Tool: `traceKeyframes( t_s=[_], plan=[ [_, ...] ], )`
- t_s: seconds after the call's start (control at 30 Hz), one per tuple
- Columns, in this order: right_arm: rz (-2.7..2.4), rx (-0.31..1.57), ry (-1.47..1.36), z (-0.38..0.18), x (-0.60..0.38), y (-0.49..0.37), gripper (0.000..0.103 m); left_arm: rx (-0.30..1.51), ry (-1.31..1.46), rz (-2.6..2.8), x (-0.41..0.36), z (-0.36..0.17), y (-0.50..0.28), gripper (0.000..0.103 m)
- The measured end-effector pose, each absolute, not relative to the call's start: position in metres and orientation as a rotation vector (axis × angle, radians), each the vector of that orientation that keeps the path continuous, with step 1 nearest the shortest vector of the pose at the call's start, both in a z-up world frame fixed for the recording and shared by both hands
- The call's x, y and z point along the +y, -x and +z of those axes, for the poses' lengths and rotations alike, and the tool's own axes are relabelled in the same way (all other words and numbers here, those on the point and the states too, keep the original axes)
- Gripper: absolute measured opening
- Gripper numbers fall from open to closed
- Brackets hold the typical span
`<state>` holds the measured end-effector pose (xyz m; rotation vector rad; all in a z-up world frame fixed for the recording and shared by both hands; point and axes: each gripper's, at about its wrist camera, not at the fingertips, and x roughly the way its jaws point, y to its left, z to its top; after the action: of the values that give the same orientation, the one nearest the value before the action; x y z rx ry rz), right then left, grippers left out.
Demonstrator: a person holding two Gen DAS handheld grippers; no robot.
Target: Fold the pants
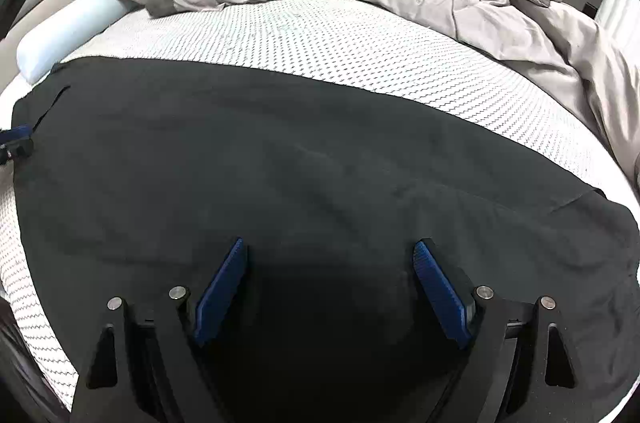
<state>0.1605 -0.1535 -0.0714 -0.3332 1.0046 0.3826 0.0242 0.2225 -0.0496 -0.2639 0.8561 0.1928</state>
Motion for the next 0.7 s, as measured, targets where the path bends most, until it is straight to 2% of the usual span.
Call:
traceKeyframes(
  t_s=[0.1, 0.17, 0.23, 0.3, 0.43, 0.53, 0.63, 0.7],
  plan=[
    [0.387, 0.984, 0.357, -0.068, -0.147, -0.157, 0.086, 0.785, 0.334, 0.244, 0.257, -0.047, -0.015, 0.064],
    [0.419, 0.984, 0.376, -0.070, -0.139, -0.156, 0.086, 0.795, 0.335, 0.274, 0.275, -0.055, -0.019, 0.050],
    [0.437, 0.978, 0.406, -0.071, -0.132, -0.152, 0.086, 0.862, 0.307, 0.277, 0.287, -0.070, -0.028, 0.029],
    [0.451, 0.975, 0.419, -0.069, -0.130, -0.149, 0.086, 0.900, 0.253, 0.312, 0.294, -0.077, -0.031, 0.020],
    [0.437, 0.985, 0.408, -0.069, -0.142, -0.148, 0.086, 0.883, 0.264, 0.426, 0.323, -0.074, -0.022, 0.018],
    [0.439, 0.986, 0.383, -0.068, -0.150, -0.148, 0.086, 0.845, 0.303, 0.411, 0.315, -0.064, -0.020, 0.019],
    [0.466, 0.984, 0.370, -0.063, -0.149, -0.146, 0.086, 0.830, 0.293, 0.310, 0.299, -0.054, -0.042, 0.027],
    [0.487, 0.972, 0.373, -0.060, -0.145, -0.143, 0.086, 0.865, 0.252, 0.309, 0.292, -0.057, -0.074, 0.027]
  ],
)
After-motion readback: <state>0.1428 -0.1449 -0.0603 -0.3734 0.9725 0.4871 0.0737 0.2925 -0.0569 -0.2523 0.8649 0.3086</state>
